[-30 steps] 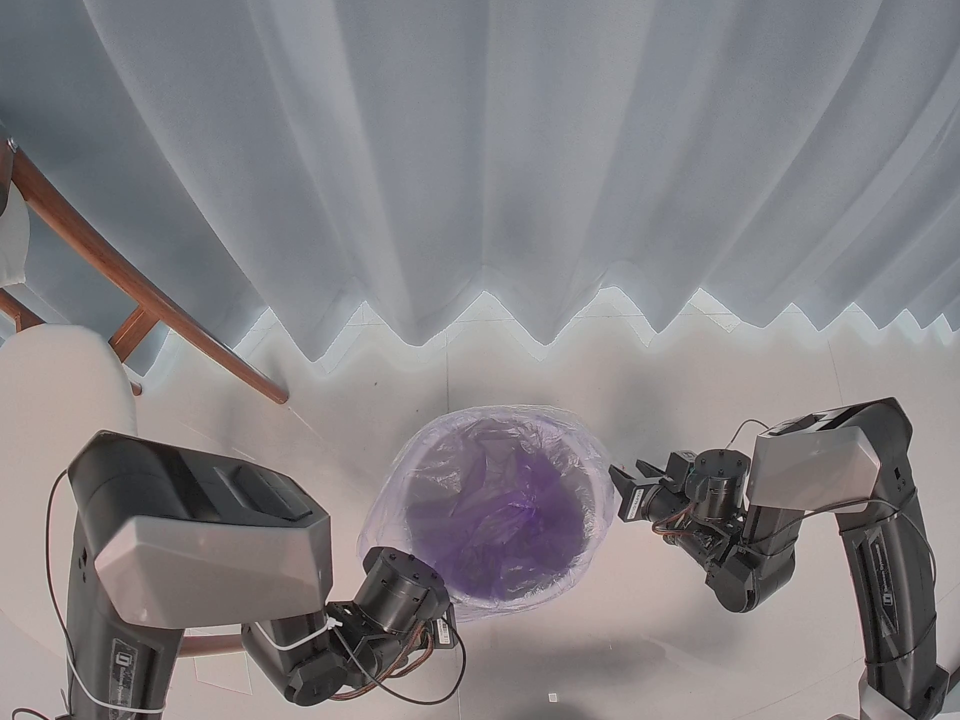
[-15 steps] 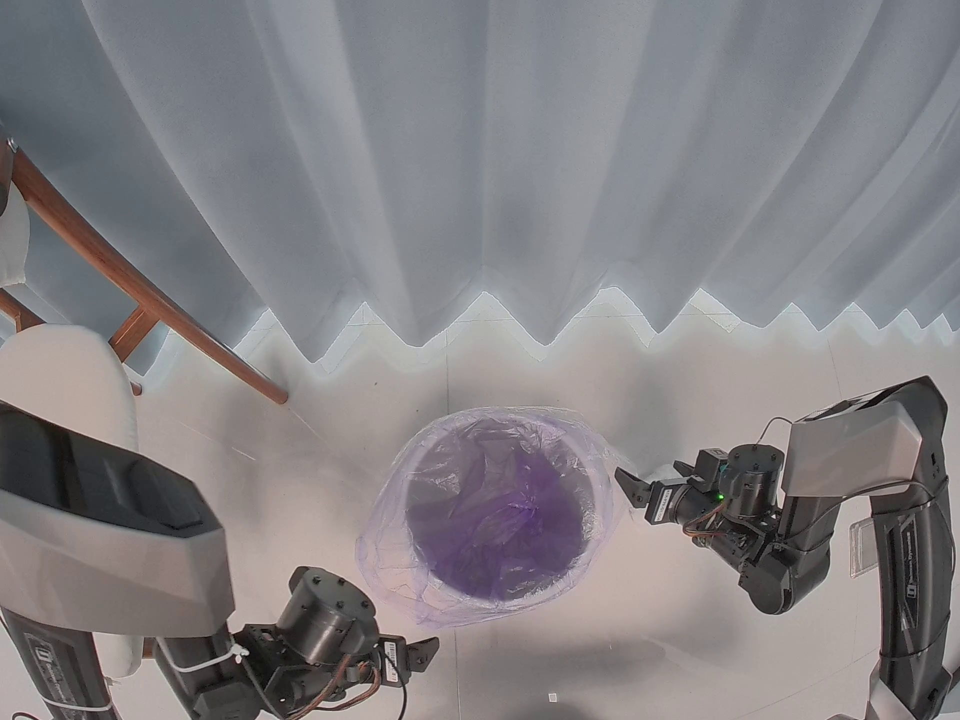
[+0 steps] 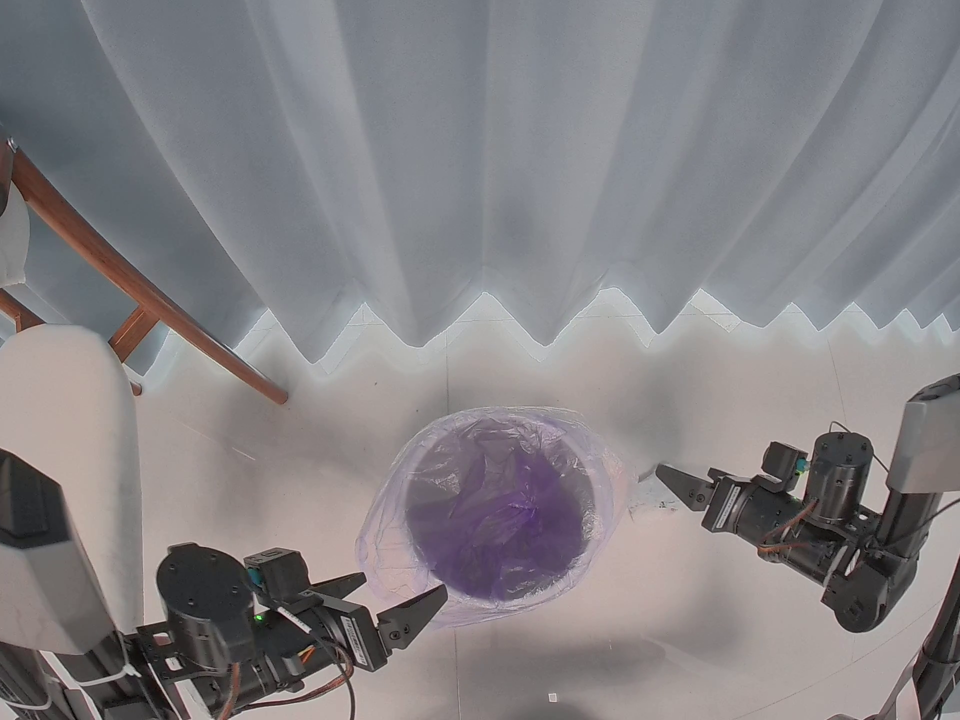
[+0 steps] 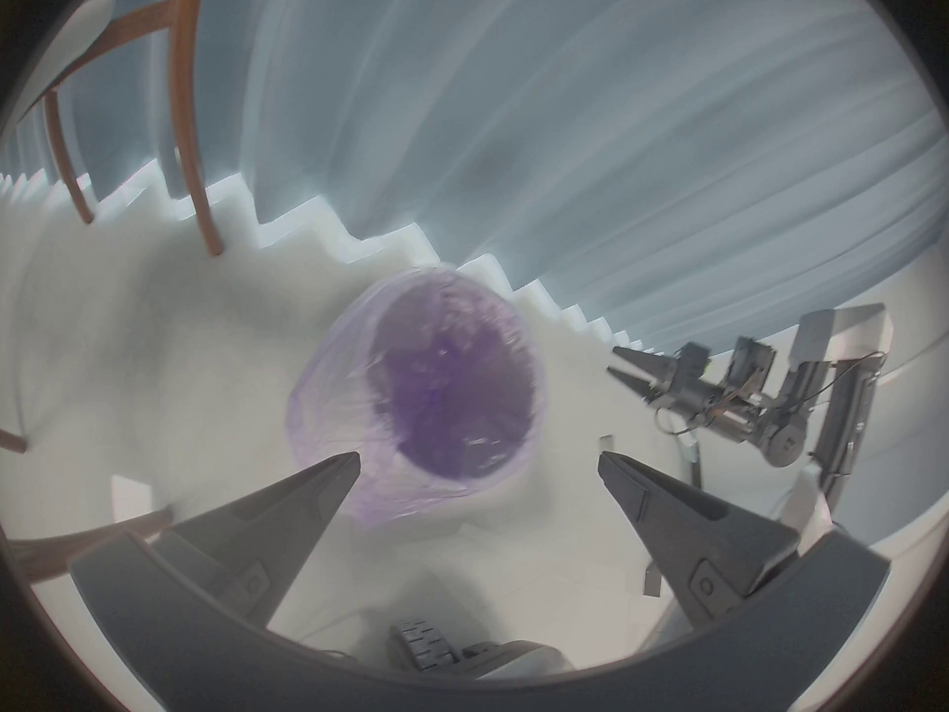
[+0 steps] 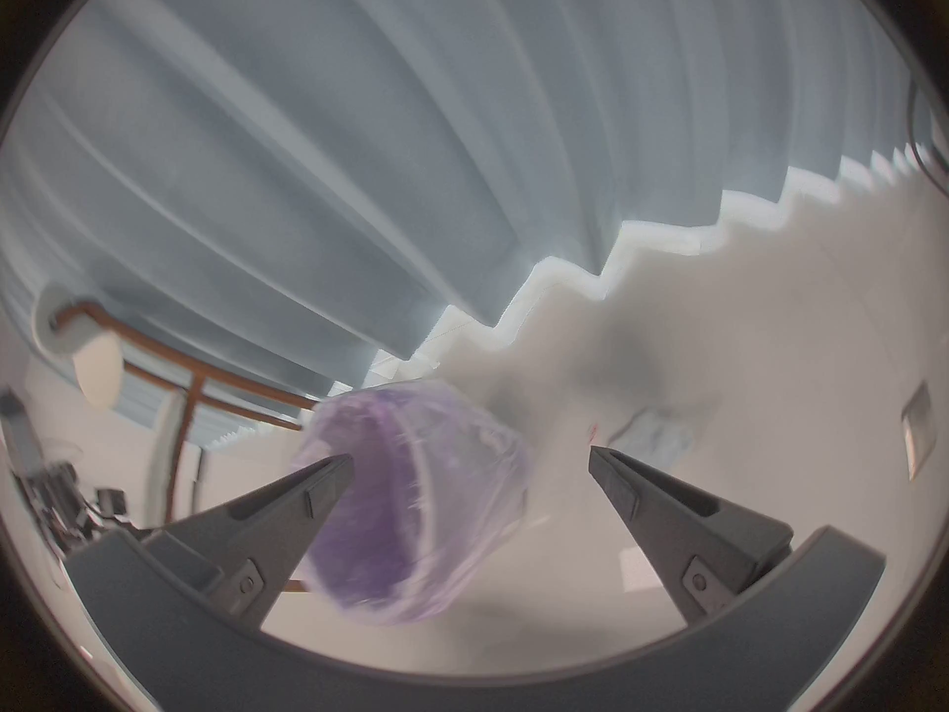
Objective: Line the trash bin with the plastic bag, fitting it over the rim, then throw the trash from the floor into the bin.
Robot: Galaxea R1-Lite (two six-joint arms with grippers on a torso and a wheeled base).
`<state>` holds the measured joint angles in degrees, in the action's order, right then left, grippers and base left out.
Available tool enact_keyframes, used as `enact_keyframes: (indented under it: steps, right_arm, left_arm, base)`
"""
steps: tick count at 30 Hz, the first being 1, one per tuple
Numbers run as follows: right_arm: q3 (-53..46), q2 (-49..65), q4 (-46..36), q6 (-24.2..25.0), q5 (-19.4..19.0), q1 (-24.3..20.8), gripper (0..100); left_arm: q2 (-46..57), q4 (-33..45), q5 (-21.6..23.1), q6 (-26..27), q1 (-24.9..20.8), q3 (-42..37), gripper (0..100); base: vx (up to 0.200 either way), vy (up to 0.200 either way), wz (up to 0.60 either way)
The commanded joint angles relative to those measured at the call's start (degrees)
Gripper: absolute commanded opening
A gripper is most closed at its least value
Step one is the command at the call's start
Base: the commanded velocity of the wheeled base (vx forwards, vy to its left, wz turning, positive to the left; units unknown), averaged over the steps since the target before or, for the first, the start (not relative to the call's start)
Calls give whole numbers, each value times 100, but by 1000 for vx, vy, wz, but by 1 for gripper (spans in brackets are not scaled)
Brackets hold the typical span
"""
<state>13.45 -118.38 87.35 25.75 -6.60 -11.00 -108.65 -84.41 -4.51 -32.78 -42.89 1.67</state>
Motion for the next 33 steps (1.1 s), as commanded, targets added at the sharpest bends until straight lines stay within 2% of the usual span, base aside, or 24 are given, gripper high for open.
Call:
enact_keyframes:
  steps: [1, 3, 7, 8, 9, 11, 16, 17, 18, 19, 21, 22, 23, 25, 26, 27, 31, 33]
  right_arm:
    - [-958, 1871, -833, 1433, 290, -1001, 100]
    - [-984, 2408, -1343, 1468, 510, -1300, 100]
    - [-835, 3251, -2345, 1468, 660, -1511, 100]
    - [-826, 3260, -2371, 1468, 677, -1511, 100]
    - [-668, 3287, -2459, 1468, 897, -1502, 100]
    - [-562, 3295, -2521, 1477, 1108, -1502, 100]
    - [-360, 3330, -2863, 1372, 1108, -1493, 100]
    - [185, 3374, -3558, 1372, 1090, -1476, 100]
    - [185, 3374, -3558, 1372, 1090, -1476, 100]
    - [958, 3401, -4472, 1521, 1055, -1467, 100]
    - [1582, 3383, -5245, 1855, 1002, -1476, 100]
    - [2197, 3330, -6080, 2145, 879, -1493, 100]
    - [2470, 3287, -6485, 2171, 800, -1520, 100]
    - [2830, 3049, -7276, 2004, 747, -1572, 100]
    - [2865, 2988, -7381, 1943, 756, -1590, 100]
    - [2865, 2821, -7487, 1679, 765, -1599, 100]
    - [2900, 2293, -7258, 879, 765, -1563, 100]
    - [2980, 1871, -7126, 669, 809, -1563, 100]
  left_arm:
    - [1848, -155, 627, 219, -194, -141, 100]
    - [2261, 21, 706, 527, -150, -167, 100]
    - [2999, 917, 741, 501, 131, -167, 100]
    - [3026, 952, 741, 492, 149, -167, 100]
    - [3281, 1427, 759, 334, 202, -167, 100]
    - [3360, 1691, 706, 246, 202, -167, 100]
    - [3606, 1858, 671, 237, 158, -167, 100]
    - [3641, 2139, 486, 263, 131, -167, 100]
    - [3641, 2139, 486, 263, 131, -167, 100]
    - [3685, 2376, 249, 263, 26, -167, 100]
    - [3738, 2411, 161, 255, -71, -167, 100]
    - [3755, 2394, 152, 263, -97, -167, 100]
    - [3764, 2359, 161, 272, -80, -167, 100]
    - [3931, 2324, 179, 307, -9, -158, 100]
    - [4001, 2324, 187, 307, 0, -141, 100]
    - [4230, 2403, 275, 307, 26, -79, 100]
    - [4616, 2429, 715, 343, 105, 9, 100]
    - [4871, 2455, 943, 545, 105, 149, 100]
  base:
    - [0, 0, 0]
    - [0, 0, 0]
    - [0, 0, 0]
    - [0, 0, 0]
    - [-200, 0, 0]
    - [-200, 0, 0]
    - [-200, 0, 0]
    - [-200, 0, 0]
    - [0, 0, 0]
    - [0, 0, 0]
    - [0, 0, 0]
    - [0, 0, 0]
    - [0, 0, 0]
    - [0, 0, 0]
    - [0, 0, 0]
    - [0, 0, 0]
    - [0, 0, 0]
    - [0, 0, 0]
